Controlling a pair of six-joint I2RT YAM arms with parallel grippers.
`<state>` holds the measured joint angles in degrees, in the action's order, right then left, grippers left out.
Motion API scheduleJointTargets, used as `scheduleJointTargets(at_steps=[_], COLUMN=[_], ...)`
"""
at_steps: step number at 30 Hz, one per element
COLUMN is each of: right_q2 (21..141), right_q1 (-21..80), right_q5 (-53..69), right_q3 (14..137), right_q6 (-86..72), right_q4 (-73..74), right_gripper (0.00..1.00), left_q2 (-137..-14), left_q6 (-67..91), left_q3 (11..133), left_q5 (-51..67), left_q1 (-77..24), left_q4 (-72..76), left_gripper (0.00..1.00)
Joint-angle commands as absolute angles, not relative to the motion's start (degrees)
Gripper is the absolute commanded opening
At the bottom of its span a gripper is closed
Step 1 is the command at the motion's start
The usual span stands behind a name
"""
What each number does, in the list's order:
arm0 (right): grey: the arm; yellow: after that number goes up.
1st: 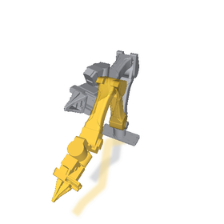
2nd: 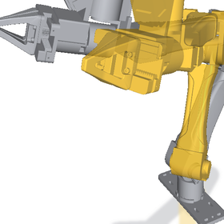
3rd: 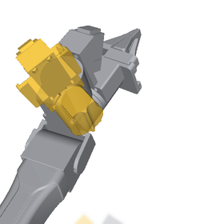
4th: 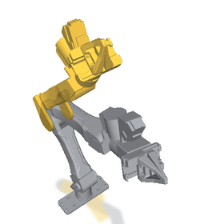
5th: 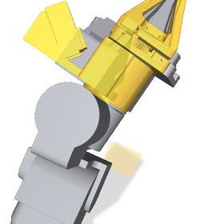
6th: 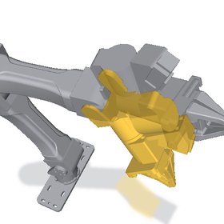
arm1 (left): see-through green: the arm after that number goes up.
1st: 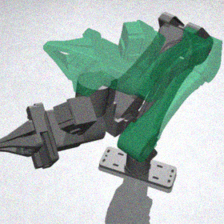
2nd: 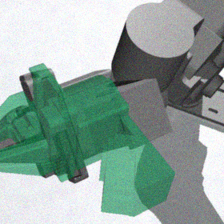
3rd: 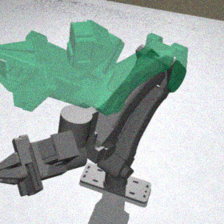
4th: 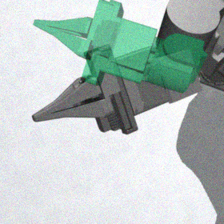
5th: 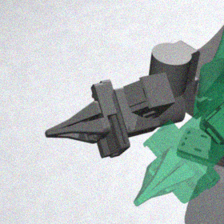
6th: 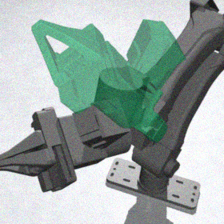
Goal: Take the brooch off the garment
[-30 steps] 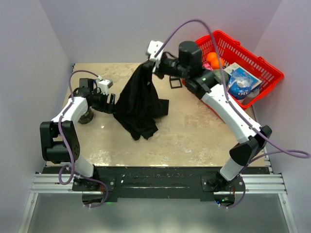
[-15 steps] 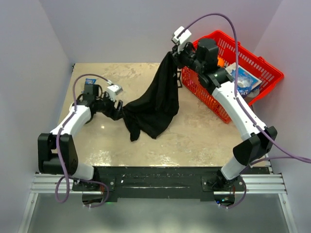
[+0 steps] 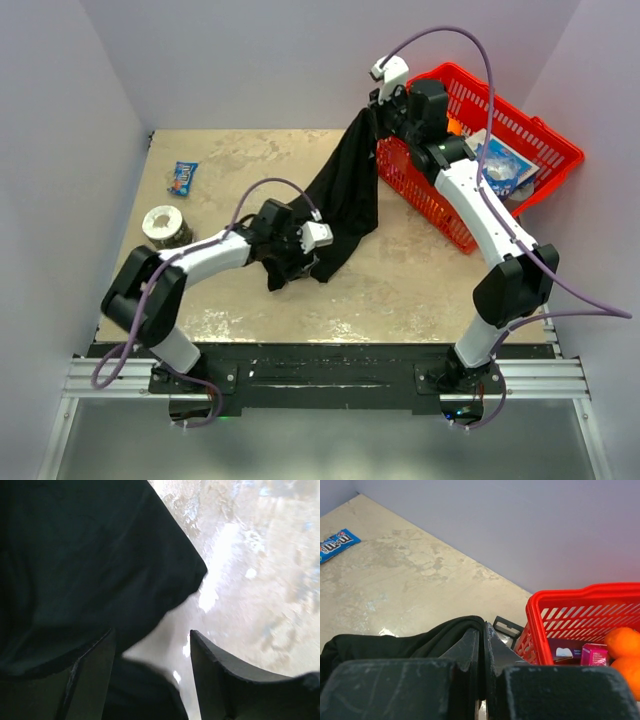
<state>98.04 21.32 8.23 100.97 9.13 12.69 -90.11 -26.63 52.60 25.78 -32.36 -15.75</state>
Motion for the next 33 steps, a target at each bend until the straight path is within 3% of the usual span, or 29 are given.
scheduleJointTargets(at_steps=[1,7,9,11,14,17,20,27,33], right_q2=[95.4,94.5,94.6,94.9,95.3,94.8,92.9,87.7,82.3], right_q1=[21.0,20.5,20.0,20.0,19.6,19.3,19.2,19.2,19.2], right_q5=[7.3,6.6,6.6,6.8,7.3,8.4,9.8,11.1,15.0], right_q3=[100.2,98.9,98.9,99.4,101.5,104.2,105.6,104.9,102.6], right_q6=[7.0,6.9,6.8,6.7,6.7,10.3,14.3,16.1,12.5], right_q4=[8.3,7.5,7.2,7.4,8.2,8.9,8.8,9.5,18.9], right_gripper=[0.00,0.00,0.00,0.00,0.00,0.00,0.00,0.00,0.00], left_q2=[-96.7,-101.2,-100.6,-99.0,-91.7,-81.3,-77.9,-78.9,-77.7], left_q6=[-28.6,-32.9,-34.3,-34.4,-34.3,-30.1,-36.0,-47.5,-48.7], left_q3=[58.3,59.2,59.1,59.8,62.5,72.0,84.0,100.2,100.4], left_q5=[21.4,20.6,19.8,19.5,20.7,26.8,26.8,18.1,12.5], left_q1=[-36.5,-38.3,-38.2,-37.6,-33.1,-22.0,-17.4,-12.1,-10.5], left_q4=[-8.9,-12.5,-14.4,-17.3,-20.5,-23.0,-28.3,-31.6,-28.9], left_gripper=[0.60,0.32,0.11,0.00,0.00,0.00,0.00,0.00,0.00])
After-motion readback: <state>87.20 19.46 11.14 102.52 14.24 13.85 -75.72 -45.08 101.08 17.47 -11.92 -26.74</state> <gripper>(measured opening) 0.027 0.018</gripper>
